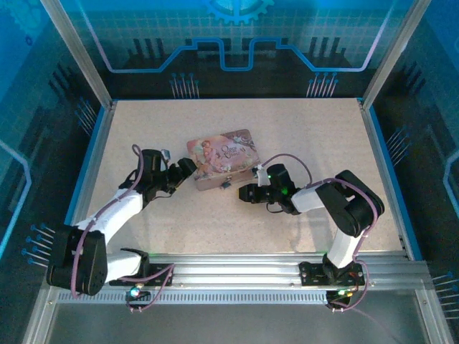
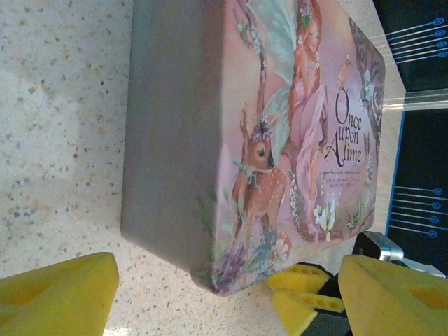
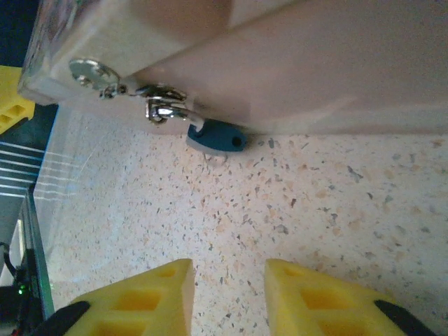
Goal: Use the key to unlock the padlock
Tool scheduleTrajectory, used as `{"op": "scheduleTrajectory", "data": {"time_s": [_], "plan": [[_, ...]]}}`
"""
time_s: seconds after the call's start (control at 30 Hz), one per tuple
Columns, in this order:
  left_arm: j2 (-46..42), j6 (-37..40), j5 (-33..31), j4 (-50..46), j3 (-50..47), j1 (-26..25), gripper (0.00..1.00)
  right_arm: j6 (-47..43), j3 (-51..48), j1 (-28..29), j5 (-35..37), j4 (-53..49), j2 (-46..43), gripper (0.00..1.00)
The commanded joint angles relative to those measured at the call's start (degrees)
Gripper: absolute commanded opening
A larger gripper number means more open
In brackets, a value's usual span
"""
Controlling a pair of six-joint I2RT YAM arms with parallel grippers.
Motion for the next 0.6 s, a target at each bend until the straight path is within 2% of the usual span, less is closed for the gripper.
{"op": "scheduleTrajectory", "data": {"time_s": [0.0, 0.17, 0.33, 0.57], "plan": [[2.5, 3.8, 2.1, -0.6, 3.4, 1.0, 0.83, -2.0, -0.6, -1.5, -0.7, -0.4, -2.6, 0.40], [8.2, 7.4, 2.6, -2.6, 7.6, 1.5, 0.83, -3.5, 0.4, -2.5, -2.5, 0.6, -3.9, 0.51], [13.0, 7.3, 5.4, -1.1, 9.2, 1.5, 0.82, -4.6, 3.2, -3.7, -3.5, 0.8, -2.5, 0.61], [15.2, 5.0, 8.3, 2.8, 8.0, 0.6, 0.78, -7.4, 7.7, -4.4, -4.4, 0.7, 0.7, 0.64]]}}
